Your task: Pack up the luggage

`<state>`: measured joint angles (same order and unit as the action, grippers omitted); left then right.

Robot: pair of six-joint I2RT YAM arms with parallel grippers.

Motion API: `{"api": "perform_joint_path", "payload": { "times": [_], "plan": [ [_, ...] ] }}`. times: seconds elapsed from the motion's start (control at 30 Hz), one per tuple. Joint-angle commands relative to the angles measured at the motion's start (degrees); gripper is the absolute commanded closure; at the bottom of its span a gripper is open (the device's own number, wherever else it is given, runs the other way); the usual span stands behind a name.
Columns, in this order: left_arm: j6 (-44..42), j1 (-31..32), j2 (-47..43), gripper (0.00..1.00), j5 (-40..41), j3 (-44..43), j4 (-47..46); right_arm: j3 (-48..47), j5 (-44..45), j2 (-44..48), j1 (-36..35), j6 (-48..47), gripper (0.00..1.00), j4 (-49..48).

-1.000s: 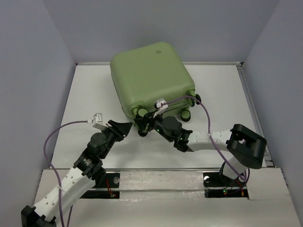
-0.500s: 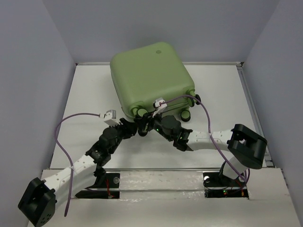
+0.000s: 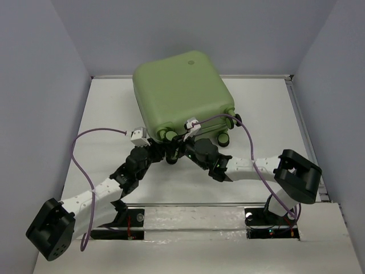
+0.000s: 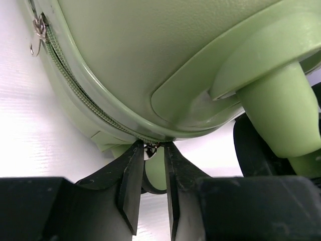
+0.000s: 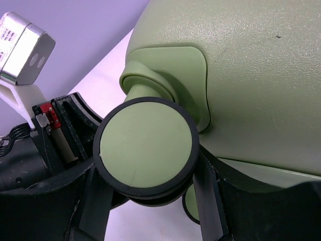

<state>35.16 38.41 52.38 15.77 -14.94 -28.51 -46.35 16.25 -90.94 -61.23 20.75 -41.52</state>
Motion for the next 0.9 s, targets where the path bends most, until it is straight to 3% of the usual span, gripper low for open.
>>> {"api": "perform_joint_path", "payload": {
  "times": [0.0,0.13,0.23,0.3,0.7,0.87],
  "plan": [
    [-2.3,0.1,1.5,0.67,3.0,-2.8,-6.9,-3.4,-1.5,0.1,0.3,1.2,0.93,-6.6],
    [-2.8,0.3,2.9,0.67,2.8,-2.6,-7.6,-3.2,-1.3,0.5,0.3,1.2,0.93,-6.7],
    [-3.1,0.4,3.5,0.79,3.6,-2.7,-7.8,-3.1,-1.3,0.7,0.3,1.0,0.93,-6.7],
    [-3.0,0.4,3.7,0.94,4.6,-3.3,-7.1,-2.6,-1.0,1.0,0.3,1.2,0.93,-7.2],
    [3.7,0.2,-2.5,0.94,20.3,-5.4,17.6,5.4,3.3,12.3,0.3,-1.6,0.93,-5.2],
    [4.6,-2.1,-4.0,0.94,21.4,-6.5,22.0,9.1,2.5,18.0,0.3,-1.6,0.93,-2.5]
  ]
}}
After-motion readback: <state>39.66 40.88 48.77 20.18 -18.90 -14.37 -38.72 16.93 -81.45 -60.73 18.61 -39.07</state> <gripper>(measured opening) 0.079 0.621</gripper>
